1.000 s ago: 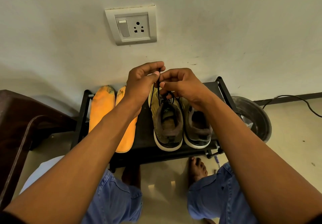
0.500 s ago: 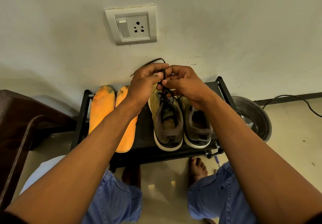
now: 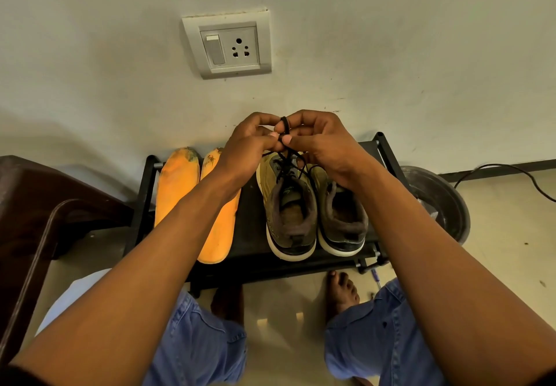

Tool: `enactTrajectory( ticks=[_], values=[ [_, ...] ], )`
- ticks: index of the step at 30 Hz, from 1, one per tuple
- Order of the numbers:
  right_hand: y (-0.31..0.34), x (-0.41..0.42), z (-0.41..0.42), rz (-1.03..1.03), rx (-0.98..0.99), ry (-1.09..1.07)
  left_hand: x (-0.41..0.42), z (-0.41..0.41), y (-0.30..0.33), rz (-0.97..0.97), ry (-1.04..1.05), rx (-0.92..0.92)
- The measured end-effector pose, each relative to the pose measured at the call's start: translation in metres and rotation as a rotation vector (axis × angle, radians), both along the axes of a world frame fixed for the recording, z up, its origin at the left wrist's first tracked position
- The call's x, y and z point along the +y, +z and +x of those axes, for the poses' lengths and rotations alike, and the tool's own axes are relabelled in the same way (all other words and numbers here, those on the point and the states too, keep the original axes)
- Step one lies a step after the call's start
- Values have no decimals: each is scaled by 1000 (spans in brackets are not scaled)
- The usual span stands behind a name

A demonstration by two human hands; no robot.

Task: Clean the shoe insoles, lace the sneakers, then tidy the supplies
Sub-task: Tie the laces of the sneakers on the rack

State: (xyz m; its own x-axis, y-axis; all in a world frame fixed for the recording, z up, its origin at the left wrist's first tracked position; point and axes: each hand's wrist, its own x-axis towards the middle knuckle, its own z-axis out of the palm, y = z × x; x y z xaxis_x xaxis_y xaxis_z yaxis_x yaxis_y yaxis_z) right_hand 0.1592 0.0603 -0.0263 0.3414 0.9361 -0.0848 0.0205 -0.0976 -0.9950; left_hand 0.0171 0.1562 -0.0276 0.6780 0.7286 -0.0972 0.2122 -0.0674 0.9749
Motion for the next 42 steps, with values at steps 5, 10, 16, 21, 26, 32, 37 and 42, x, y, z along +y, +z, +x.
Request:
enactTrajectory(
  ticks=[5,10,16,21,26,32,37,42],
  values=[
    [0,0,0,-19,-26,-15,-2,-2,1,-34,97,-25],
    [-1,1,1,-34,-30,-9,1,-3,1,217,168,3],
    [-3,1,1,-41,-23,-33,4,-10,1,485,86,261],
    [-4,2,1,-74,-4,-119,-1,-5,-7,310,-114,240],
    [-7,3,-1,-113,8,-227,-5,-1,-13,462,-60,252],
    [-9,3,1,-97,-52,-186,0,-5,-12,526,-9,211],
    [-8,4,-2,-139,-62,-234,1,-6,-8,556,29,232],
    [-10,5,-1,-172,-153,-247,2,-7,-10,513,-10,309]
  ],
)
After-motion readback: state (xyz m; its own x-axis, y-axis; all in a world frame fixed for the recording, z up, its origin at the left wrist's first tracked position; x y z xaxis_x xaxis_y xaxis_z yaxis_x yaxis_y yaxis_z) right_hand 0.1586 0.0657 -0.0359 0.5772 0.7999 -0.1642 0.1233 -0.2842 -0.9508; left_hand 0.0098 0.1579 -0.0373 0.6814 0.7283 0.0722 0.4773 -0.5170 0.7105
